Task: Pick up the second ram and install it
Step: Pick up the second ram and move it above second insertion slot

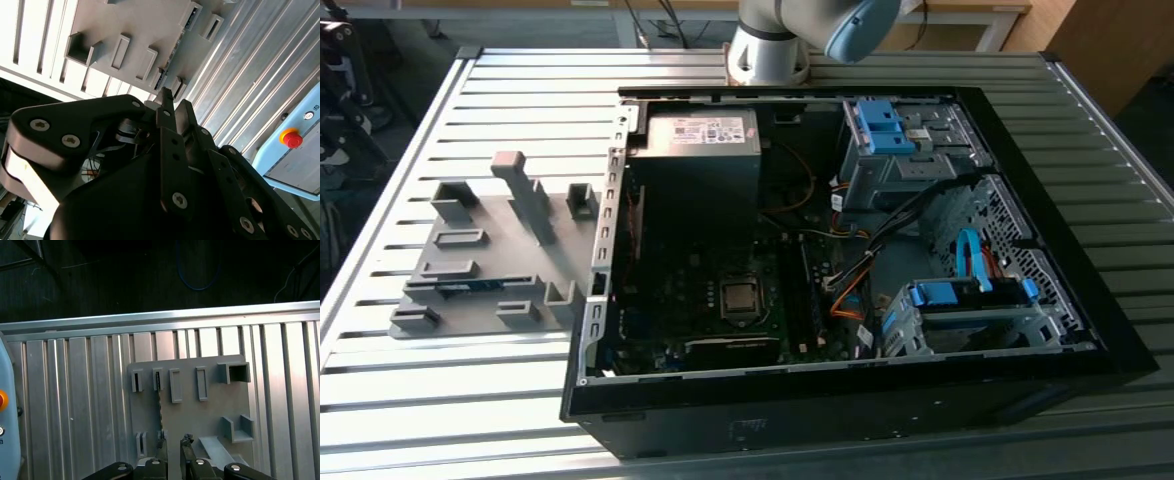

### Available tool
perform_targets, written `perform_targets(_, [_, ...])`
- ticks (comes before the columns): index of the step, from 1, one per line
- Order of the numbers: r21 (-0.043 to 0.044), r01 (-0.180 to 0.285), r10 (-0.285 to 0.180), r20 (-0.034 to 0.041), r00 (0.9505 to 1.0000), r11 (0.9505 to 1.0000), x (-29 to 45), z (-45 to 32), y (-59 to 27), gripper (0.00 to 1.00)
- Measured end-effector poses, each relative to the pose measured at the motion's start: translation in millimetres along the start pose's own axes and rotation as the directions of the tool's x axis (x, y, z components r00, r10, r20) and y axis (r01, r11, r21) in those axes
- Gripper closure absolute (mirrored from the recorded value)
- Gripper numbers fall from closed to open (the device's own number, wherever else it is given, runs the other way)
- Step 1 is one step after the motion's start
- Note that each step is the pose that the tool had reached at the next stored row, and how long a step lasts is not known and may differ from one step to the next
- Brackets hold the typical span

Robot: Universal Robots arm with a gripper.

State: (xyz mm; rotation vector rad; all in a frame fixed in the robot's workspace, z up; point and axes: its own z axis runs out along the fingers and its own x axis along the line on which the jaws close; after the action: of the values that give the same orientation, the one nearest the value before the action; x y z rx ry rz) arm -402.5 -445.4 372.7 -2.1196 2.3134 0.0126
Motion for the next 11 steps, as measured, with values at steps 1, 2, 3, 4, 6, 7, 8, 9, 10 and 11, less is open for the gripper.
perform_targets(1, [0.0000, 0.000, 0.000, 0.0000, 1.0000, 1.0000, 0.0, 0.0, 0.0, 0.75])
perform_targets(2, [0.0000, 0.000, 0.000, 0.0000, 1.0000, 1.0000, 0.0, 0.0, 0.0, 0.75])
perform_targets(3, [0.0000, 0.000, 0.000, 0.0000, 1.0000, 1.0000, 0.0, 0.0, 0.0, 0.75])
perform_targets(4, [0.0000, 0.000, 0.000, 0.0000, 1.0000, 1.0000, 0.0, 0.0, 0.0, 0.74])
perform_targets(6, [0.0000, 0.000, 0.000, 0.0000, 1.0000, 1.0000, 0.0, 0.0, 0.0, 0.74])
perform_targets(7, [0.0000, 0.000, 0.000, -0.0001, 1.0000, 1.0000, 0.0, 0.1, 0.0, 0.67])
perform_targets(8, [0.0000, 0.000, 0.000, -0.0001, 1.0000, 1.0000, 0.0, 0.1, 0.0, 0.67])
perform_targets(9, [0.0001, 0.000, 0.000, 0.0000, 1.0000, 1.0000, 0.0, 0.3, 0.0, 0.67])
perform_targets(10, [0.0001, 0.000, 0.000, 0.0001, 1.0000, 1.0000, 0.0, 0.6, 0.0, 0.67])
perform_targets(11, [0.0003, 0.000, 0.000, 0.0002, 1.0000, 1.0000, 0.0, 1.0, 0.0, 0.67])
